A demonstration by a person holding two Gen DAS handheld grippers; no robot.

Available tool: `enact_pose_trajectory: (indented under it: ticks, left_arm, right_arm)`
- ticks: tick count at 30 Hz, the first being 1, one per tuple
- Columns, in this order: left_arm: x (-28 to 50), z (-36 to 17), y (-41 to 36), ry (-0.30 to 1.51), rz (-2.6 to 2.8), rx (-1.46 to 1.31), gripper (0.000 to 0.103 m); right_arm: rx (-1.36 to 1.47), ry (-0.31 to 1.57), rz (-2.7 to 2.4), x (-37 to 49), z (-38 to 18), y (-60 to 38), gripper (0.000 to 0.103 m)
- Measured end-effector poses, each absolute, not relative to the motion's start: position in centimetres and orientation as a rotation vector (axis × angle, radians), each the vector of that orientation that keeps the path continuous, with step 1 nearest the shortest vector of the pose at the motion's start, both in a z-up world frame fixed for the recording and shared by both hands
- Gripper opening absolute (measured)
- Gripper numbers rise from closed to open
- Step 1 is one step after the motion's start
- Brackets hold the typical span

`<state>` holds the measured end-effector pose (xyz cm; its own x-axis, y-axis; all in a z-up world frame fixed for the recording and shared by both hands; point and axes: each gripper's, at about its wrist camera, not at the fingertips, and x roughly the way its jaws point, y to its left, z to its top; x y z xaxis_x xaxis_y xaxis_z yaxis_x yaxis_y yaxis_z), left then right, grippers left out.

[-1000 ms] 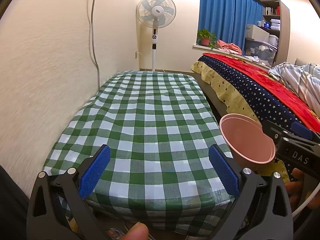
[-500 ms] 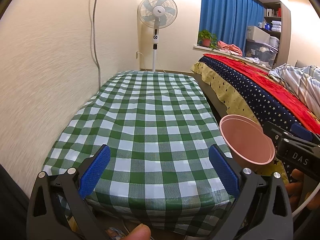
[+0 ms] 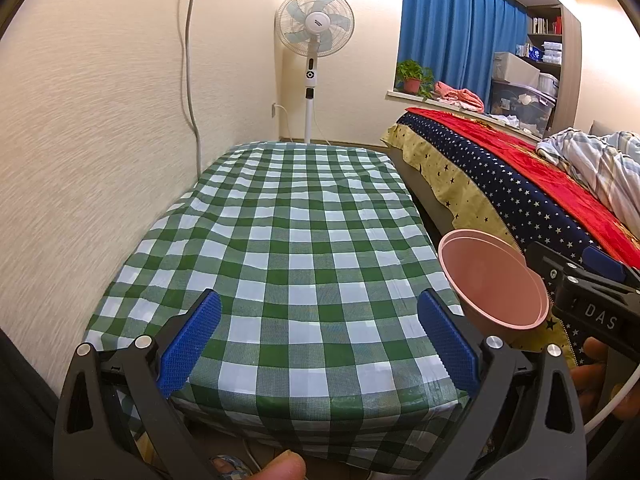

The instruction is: Collect trash

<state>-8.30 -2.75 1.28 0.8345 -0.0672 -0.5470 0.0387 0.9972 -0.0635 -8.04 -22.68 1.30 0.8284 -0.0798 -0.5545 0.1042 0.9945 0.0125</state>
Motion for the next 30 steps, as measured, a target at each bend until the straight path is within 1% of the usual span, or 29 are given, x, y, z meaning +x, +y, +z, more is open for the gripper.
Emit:
enact_pose_trajectory:
  ticks: [30]
  left_arm:
    - [-8.25, 1.62, -3.07, 0.567, -0.048, -0.046, 0.095]
  right_arm:
    - [0.039, 0.585, -0.099, -8.08, 1.46, -23.14, 0.098]
